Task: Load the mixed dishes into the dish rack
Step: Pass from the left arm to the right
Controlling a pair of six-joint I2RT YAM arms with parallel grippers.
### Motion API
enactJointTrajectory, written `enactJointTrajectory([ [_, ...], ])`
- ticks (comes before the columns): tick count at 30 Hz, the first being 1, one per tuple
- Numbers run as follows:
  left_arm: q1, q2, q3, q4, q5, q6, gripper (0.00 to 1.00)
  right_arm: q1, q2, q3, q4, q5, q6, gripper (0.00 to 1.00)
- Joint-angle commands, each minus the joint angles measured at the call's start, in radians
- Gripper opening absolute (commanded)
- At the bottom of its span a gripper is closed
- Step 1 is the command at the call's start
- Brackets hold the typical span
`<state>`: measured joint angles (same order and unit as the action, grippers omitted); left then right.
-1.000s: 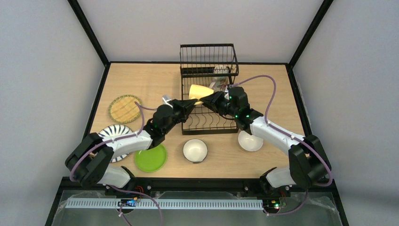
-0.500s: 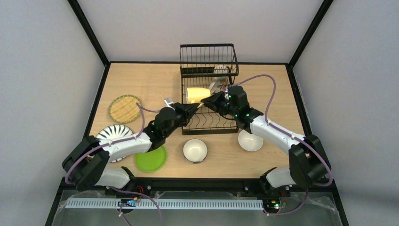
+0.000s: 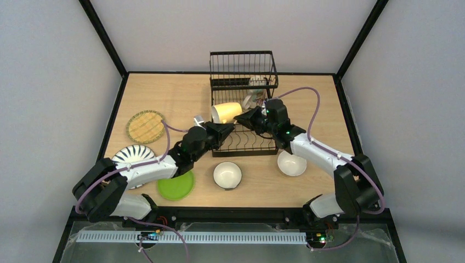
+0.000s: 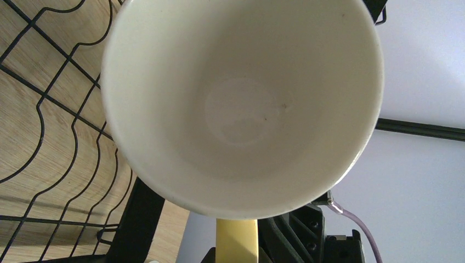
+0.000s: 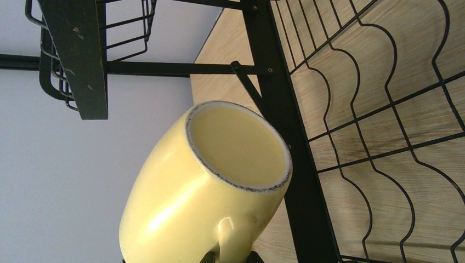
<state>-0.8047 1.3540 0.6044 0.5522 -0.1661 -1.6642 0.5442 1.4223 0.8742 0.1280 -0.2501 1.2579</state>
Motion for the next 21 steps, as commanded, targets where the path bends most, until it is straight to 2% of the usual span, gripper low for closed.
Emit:
enactJointTrajectory([
  [1,-0.014,-0.047,0.006,0.069,0.008,0.014,0.02,-0.015,0.027,-0.012,0.067,-0.015,-0.032,0.25],
  [8,-0.014,-0.043,0.006,0.071,0.014,0.015,0.02,-0.018,0.071,-0.004,0.124,-0.108,-0.036,0.33],
  [12,-0.014,-0.046,0.005,0.068,0.013,0.013,0.02,-0.022,0.090,-0.010,0.161,-0.152,-0.040,0.30],
  [14,-0.014,-0.048,0.003,0.066,0.014,0.012,0.02,-0.025,0.093,-0.010,0.167,-0.168,-0.046,0.24],
  [17,-0.014,-0.052,0.002,0.062,0.011,0.011,0.02,-0.031,0.095,-0.014,0.171,-0.189,-0.057,0.02],
  [21,-0.014,-0.053,0.003,0.051,0.010,0.008,0.02,-0.040,0.082,-0.038,0.188,-0.205,-0.064,0.00],
])
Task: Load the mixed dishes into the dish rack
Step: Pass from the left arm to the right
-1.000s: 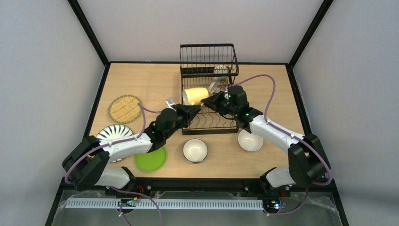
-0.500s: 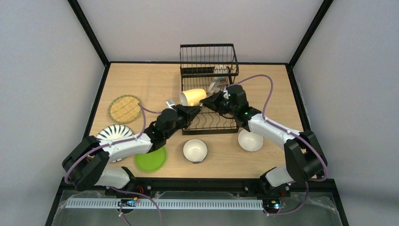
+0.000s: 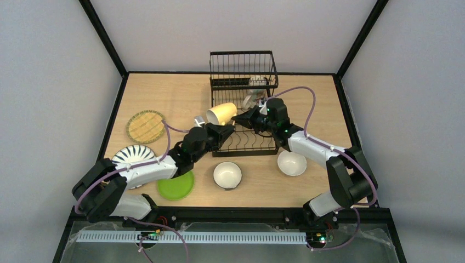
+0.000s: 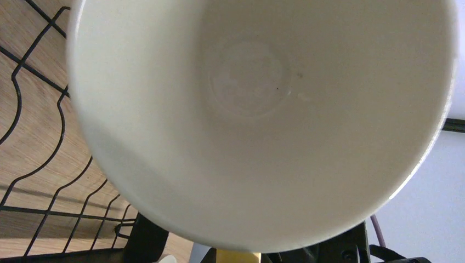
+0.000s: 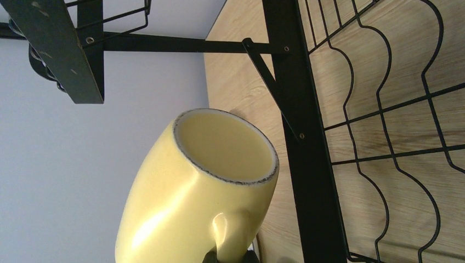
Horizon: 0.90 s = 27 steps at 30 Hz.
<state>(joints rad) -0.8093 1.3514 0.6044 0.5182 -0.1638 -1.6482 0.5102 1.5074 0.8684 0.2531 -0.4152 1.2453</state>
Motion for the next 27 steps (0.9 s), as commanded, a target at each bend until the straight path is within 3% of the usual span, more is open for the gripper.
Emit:
enactJointTrajectory([
  [1,-0.010,-0.051,0.002,0.084,0.007,-0.010,0.02,-0.009,-0.005,-0.036,0.065,-0.042,-0.053,0.00],
  [3,-0.010,-0.049,0.002,0.079,0.009,-0.014,0.03,-0.015,-0.010,-0.039,0.066,-0.047,-0.066,0.00],
  [17,-0.010,-0.075,0.007,0.008,0.015,-0.007,0.52,-0.031,-0.044,-0.042,0.080,-0.049,-0.120,0.00],
  [27,-0.010,-0.088,-0.001,-0.043,0.033,-0.007,0.56,-0.036,-0.062,-0.042,0.081,-0.039,-0.139,0.00],
])
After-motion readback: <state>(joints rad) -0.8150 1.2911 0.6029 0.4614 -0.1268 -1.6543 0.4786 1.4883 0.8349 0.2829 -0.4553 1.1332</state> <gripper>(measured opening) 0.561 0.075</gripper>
